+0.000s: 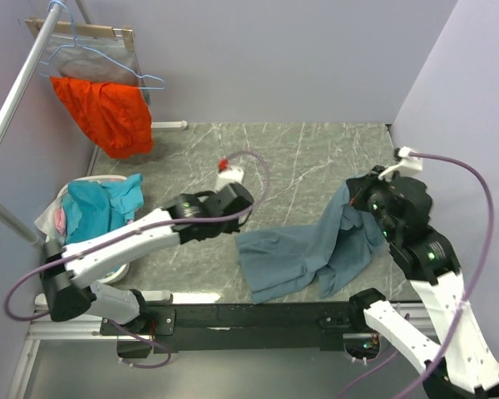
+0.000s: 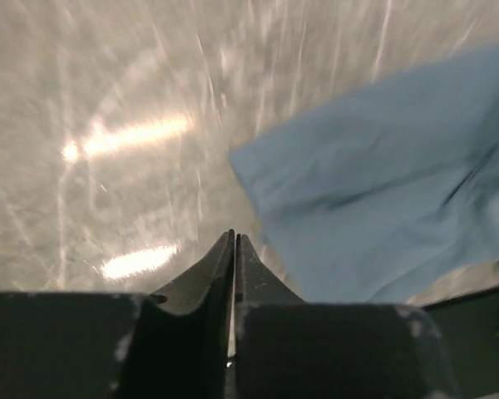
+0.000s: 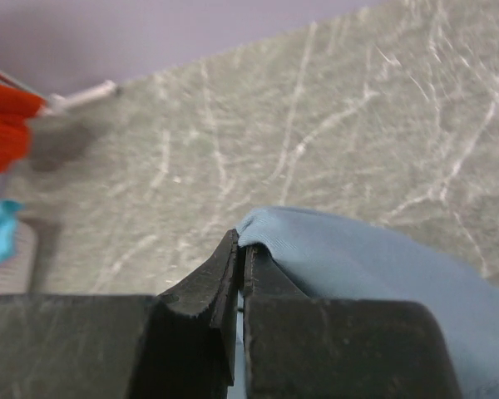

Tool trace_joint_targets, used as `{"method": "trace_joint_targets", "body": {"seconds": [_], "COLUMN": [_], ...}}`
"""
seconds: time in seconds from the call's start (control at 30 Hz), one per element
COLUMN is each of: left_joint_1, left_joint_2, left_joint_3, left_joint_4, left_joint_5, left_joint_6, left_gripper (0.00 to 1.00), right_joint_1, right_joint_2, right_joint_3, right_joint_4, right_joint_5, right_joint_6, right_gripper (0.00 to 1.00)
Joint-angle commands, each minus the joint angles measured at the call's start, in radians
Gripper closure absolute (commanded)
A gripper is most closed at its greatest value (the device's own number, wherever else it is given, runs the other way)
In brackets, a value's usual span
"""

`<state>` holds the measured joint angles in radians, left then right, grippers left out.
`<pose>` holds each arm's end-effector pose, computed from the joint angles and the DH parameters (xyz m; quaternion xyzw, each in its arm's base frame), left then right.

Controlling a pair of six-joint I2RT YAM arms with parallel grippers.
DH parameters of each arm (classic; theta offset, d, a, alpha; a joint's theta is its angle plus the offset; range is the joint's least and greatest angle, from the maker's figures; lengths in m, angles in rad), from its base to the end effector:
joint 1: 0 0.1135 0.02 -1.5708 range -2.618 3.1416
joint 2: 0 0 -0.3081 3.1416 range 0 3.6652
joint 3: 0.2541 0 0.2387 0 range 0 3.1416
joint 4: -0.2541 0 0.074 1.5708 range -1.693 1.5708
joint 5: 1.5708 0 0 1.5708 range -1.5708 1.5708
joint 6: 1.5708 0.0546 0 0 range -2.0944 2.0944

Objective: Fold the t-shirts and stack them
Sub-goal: Flatten out the tshirt

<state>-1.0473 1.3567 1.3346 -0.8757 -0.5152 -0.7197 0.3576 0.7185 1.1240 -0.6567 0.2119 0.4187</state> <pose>0.1546 -0.2140 0.3744 0.0659 0.9143 -0.0942 0.3884 0.0978 0.0243 0.4309 0.0888 0.7833 0.1533 0.5958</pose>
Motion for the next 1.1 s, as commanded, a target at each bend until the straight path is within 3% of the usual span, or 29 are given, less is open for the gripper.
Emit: {"method": "trace_joint_targets", "body": {"seconds": [0.0, 0.13, 0.17, 0.2, 0.4, 0.63, 1.07], "left_joint_1": [-0.013, -0.069, -0.08, -0.092, -0.233, -0.31, -0.375], "left_joint_2": [0.022, 0.012, 0.007, 0.002, 0.005, 0.071, 0.291], "left_joint_3": [-0.135, -0.282, -0.304, -0.322, -0.394, -0.377, -0.327], "left_joint_4": [0.211, 0.349, 0.371, 0.388, 0.432, 0.474, 0.486], "left_joint_5": [0.185, 0.312, 0.343, 0.366, 0.38, 0.38, 0.349], "left_joint_6": [0.065, 0.08, 0.082, 0.083, 0.082, 0.118, 0.126], "left_gripper": [0.85, 0.74, 0.63, 0.6, 0.38, 0.32, 0.43], "right_joint_1": [0.0, -0.003, -0.003, -0.006, -0.032, -0.045, -0.08], "right_joint_2": [0.059, 0.119, 0.133, 0.16, 0.235, 0.249, 0.219], "right_joint_3": [-0.027, -0.027, -0.023, -0.014, 0.01, -0.015, -0.062], "right_joint_4": [0.104, 0.132, 0.138, 0.147, 0.186, 0.197, 0.177], "right_joint_5": [0.058, 0.139, 0.17, 0.179, 0.162, 0.133, 0.126], "right_joint_6": [-0.049, -0.075, -0.083, -0.087, -0.09, -0.07, -0.069], "right_gripper": [1.0, 1.0, 1.0, 1.0, 1.0, 1.0, 1.0]}}
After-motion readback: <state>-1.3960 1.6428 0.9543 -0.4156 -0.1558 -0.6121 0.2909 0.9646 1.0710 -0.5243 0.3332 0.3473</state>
